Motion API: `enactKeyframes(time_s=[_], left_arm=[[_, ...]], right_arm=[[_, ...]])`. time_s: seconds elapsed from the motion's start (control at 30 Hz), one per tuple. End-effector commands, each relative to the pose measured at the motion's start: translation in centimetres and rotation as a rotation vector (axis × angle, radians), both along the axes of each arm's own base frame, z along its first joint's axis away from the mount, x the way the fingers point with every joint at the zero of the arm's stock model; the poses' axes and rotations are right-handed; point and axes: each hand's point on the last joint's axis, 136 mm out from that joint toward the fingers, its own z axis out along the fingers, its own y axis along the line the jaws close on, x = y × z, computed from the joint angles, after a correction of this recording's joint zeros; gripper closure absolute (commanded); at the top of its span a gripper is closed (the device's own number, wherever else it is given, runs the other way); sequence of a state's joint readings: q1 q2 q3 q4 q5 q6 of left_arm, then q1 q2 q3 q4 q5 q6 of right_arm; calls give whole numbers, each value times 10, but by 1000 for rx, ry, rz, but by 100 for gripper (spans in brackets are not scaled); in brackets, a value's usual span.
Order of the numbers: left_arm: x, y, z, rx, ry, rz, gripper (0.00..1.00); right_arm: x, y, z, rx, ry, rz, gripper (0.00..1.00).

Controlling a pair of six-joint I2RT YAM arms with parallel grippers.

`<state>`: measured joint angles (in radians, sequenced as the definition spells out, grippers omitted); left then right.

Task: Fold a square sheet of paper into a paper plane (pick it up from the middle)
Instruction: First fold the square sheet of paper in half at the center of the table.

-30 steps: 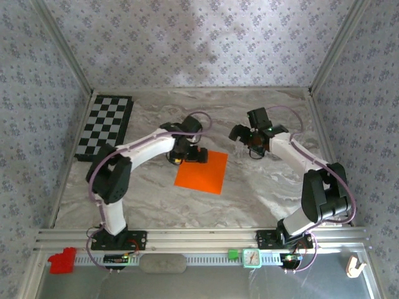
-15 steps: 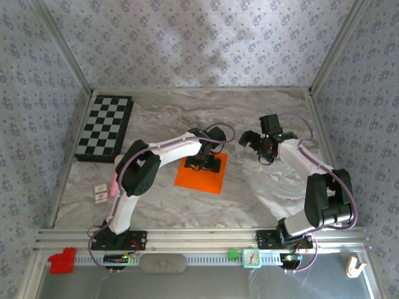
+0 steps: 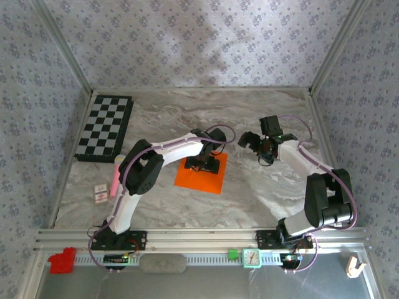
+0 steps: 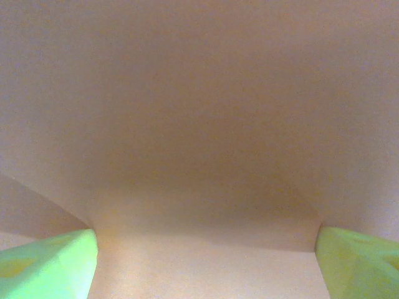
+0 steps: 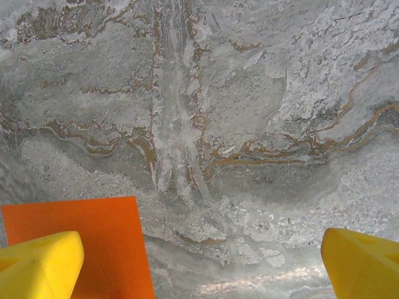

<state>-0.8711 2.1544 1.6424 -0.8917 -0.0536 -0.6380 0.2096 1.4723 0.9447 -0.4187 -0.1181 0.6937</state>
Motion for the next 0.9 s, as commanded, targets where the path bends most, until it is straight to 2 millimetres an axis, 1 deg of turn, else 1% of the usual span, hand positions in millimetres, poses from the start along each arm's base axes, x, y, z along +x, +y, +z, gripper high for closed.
enactKeyframes(time_s=[0.0, 0.23, 0.37, 0.5, 0.63, 0.7, 0.8, 0.87], left_arm=[[-14, 17, -27, 91, 58, 1, 11], [-19, 21, -29, 82, 61, 5, 12], [-17, 18, -25, 63, 52, 8, 13], [-13, 17, -17, 42, 31, 15, 16], [-8, 15, -3, 11, -2, 25, 25], [-6, 15, 6, -10, -20, 29, 33], [-2, 12, 26, -61, -61, 32, 44], [2, 11, 47, -118, -96, 35, 50]], right_arm=[[-5, -2, 1, 7, 6, -5, 0], [-5, -3, 1, 4, 4, -11, 0], [-4, -2, 2, 10, 1, -13, 0], [-4, -2, 3, 11, 0, -15, 0], [-3, -2, 5, 15, -3, -19, 0], [-3, -2, 6, 19, -6, -21, 0], [-1, -1, 10, 29, -20, -22, 0], [0, 2, 13, 53, -38, -13, 0]])
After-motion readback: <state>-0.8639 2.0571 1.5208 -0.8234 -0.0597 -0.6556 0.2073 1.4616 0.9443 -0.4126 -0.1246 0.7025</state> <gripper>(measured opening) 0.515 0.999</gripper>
